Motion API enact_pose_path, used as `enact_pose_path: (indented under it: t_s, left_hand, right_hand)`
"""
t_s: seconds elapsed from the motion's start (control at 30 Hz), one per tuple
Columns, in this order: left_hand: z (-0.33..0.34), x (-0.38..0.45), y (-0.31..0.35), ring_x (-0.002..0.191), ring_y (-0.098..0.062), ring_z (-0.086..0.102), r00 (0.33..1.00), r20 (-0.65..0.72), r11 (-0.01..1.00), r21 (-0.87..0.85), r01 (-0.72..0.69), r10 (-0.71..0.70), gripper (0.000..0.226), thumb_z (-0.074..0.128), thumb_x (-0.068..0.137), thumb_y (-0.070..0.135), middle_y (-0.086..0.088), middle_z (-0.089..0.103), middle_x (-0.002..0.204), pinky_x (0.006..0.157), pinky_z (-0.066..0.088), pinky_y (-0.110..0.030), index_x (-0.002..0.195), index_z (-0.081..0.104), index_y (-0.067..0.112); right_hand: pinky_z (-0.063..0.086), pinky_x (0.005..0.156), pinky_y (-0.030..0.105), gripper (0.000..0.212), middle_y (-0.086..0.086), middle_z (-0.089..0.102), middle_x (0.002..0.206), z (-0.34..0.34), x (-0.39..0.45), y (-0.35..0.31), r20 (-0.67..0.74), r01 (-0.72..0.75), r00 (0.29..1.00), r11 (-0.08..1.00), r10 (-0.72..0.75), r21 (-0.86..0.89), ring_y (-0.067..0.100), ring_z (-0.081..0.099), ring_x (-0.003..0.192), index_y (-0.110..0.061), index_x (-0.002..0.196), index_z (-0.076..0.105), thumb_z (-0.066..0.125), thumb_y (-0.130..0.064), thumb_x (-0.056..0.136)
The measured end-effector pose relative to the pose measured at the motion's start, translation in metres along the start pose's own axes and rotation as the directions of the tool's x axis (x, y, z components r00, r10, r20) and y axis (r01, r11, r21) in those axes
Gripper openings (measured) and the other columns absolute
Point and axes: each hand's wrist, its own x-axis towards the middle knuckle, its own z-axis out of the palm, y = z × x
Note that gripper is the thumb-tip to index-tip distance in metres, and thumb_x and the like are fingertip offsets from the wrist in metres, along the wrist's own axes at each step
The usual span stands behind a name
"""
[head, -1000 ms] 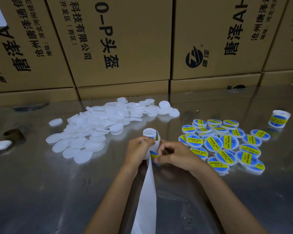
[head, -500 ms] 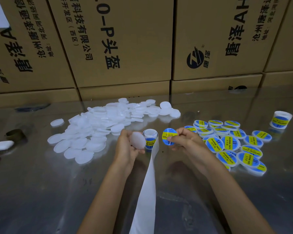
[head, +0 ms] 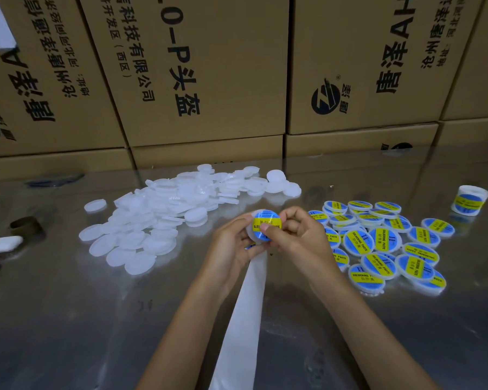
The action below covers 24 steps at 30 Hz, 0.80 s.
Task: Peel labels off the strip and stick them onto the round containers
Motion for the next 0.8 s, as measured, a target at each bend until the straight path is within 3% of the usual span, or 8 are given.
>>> enact_pose_path:
  t_s: [0.17, 0.37, 0.6, 0.7, 0.8]
  left_hand:
    - [0.005, 0.000, -0.003, 0.106, -0.031, 0.067, 1.000, -0.002, 1.000, 0.002, -0.011, 0.011, 0.031, 0.045, 0.102, 0.011, -0.026, 0.069, 0.118, 0.099, 0.054, -0.045, 0.122, 0.065, -0.002]
    - [0.006, 0.000, -0.003, 0.098, -0.027, 0.070, 1.000, -0.011, 1.000, -0.016, -0.023, 0.023, 0.031, 0.044, 0.103, 0.010, -0.025, 0.069, 0.117, 0.084, 0.061, -0.035, 0.124, 0.065, -0.001]
    - [0.009, -0.003, -0.006, 0.105, -0.028, 0.069, 0.999, -0.010, 0.998, 0.028, -0.048, 0.048, 0.029, 0.045, 0.103, 0.012, -0.021, 0.071, 0.116, 0.088, 0.060, -0.033, 0.121, 0.067, 0.003]
    - [0.010, -0.002, -0.007, 0.110, -0.030, 0.069, 0.998, -0.017, 0.997, 0.048, -0.059, 0.060, 0.030, 0.045, 0.104, 0.012, -0.022, 0.070, 0.118, 0.091, 0.059, -0.035, 0.123, 0.065, 0.002]
    - [0.009, -0.002, -0.005, 0.109, -0.028, 0.069, 0.999, -0.007, 0.999, -0.004, -0.051, 0.051, 0.031, 0.044, 0.105, 0.012, -0.021, 0.071, 0.117, 0.093, 0.058, -0.037, 0.125, 0.064, 0.001]
  right_hand:
    - [0.048, 0.064, 0.039, 0.028, -0.001, 0.062, 0.063, 0.001, 0.001, 0.002, -0.064, 0.020, 0.998, 0.999, -0.022, -0.032, 0.017, 0.055, 0.064, -0.015, 0.077, 0.053, 0.080, -0.010, 0.079]
    - [0.049, 0.062, 0.037, 0.029, -0.003, 0.061, 0.059, 0.002, 0.001, 0.006, -0.112, 0.026, 0.993, 0.996, -0.036, -0.082, 0.016, 0.054, 0.060, -0.014, 0.075, 0.052, 0.080, -0.010, 0.079]
    - [0.047, 0.058, 0.029, 0.029, -0.001, 0.061, 0.060, 0.002, 0.002, 0.010, -0.130, 0.044, 0.990, 0.992, -0.059, -0.118, 0.013, 0.052, 0.058, -0.014, 0.074, 0.052, 0.080, -0.011, 0.079]
    - [0.042, 0.053, 0.021, 0.029, -0.010, 0.056, 0.055, 0.000, 0.003, 0.013, -0.148, 0.075, 0.983, 0.977, -0.106, -0.199, 0.006, 0.047, 0.051, -0.017, 0.074, 0.052, 0.081, -0.020, 0.077]
    - [0.046, 0.056, 0.025, 0.030, -0.011, 0.056, 0.056, -0.003, 0.004, 0.014, -0.175, 0.081, 0.974, 0.946, -0.141, -0.313, 0.004, 0.049, 0.053, -0.023, 0.078, 0.058, 0.084, -0.035, 0.073]
